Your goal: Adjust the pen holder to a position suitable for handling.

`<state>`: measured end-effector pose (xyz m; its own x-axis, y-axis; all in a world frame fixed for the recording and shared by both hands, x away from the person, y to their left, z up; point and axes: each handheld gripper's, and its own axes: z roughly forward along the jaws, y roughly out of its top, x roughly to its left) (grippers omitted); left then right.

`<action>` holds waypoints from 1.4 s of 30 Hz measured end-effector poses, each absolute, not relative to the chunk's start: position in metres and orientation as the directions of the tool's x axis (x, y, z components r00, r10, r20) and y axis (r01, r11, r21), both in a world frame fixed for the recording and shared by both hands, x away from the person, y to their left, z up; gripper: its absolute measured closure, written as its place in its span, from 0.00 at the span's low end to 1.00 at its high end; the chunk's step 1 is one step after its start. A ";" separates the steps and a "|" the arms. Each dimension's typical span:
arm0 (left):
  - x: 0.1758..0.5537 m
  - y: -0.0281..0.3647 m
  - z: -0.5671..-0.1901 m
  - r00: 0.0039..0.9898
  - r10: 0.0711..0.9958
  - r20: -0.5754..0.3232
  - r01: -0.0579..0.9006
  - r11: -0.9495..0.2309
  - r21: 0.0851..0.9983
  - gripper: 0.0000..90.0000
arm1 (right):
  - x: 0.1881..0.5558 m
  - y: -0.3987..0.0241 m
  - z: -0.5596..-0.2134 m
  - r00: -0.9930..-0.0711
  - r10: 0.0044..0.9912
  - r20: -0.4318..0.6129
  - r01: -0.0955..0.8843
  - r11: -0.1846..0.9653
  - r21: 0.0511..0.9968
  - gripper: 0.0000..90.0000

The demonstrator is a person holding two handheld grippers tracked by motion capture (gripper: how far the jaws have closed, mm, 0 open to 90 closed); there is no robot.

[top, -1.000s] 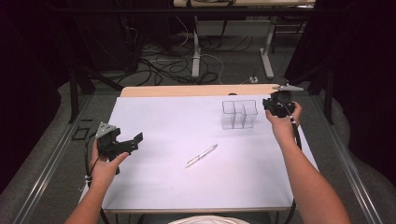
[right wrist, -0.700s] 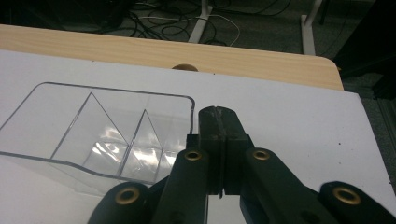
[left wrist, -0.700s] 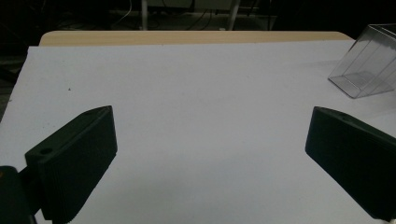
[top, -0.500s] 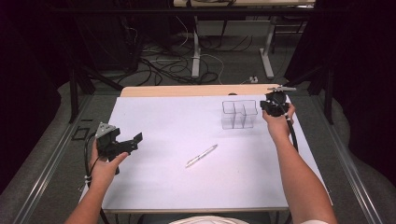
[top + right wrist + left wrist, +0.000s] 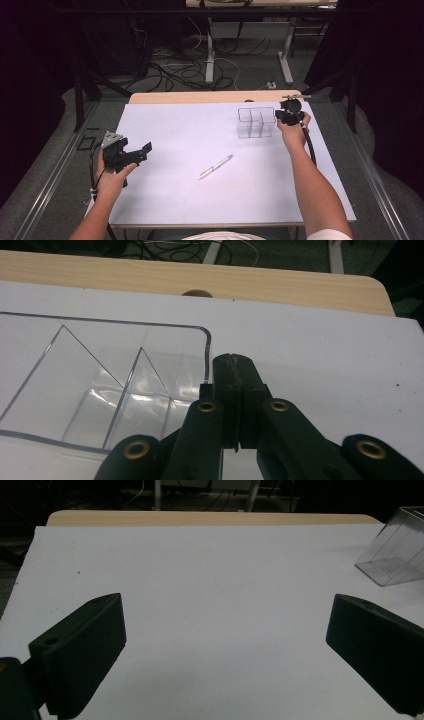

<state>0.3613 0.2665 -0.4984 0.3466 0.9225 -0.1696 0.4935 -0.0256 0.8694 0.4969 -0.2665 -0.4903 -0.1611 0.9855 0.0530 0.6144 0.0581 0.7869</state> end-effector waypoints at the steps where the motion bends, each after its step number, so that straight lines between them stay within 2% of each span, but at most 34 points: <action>1: 0.361 0.267 -0.498 0.347 0.923 -0.170 0.493 -0.026 0.869 0.03 | 0.497 -0.266 -0.491 -0.160 0.985 0.059 0.617 0.053 0.785 1.00; 42: 0.361 0.266 -0.498 0.343 0.924 -0.168 0.495 -0.025 0.868 0.03 | 0.486 -0.259 -0.498 -0.164 0.983 0.079 0.628 0.042 0.777 1.00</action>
<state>0.3615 0.2660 -0.4983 0.3426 0.9243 -0.1684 0.4951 -0.0252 0.8685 0.4864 -0.2590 -0.4982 -0.1637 0.9834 0.0786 0.6275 0.0423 0.7774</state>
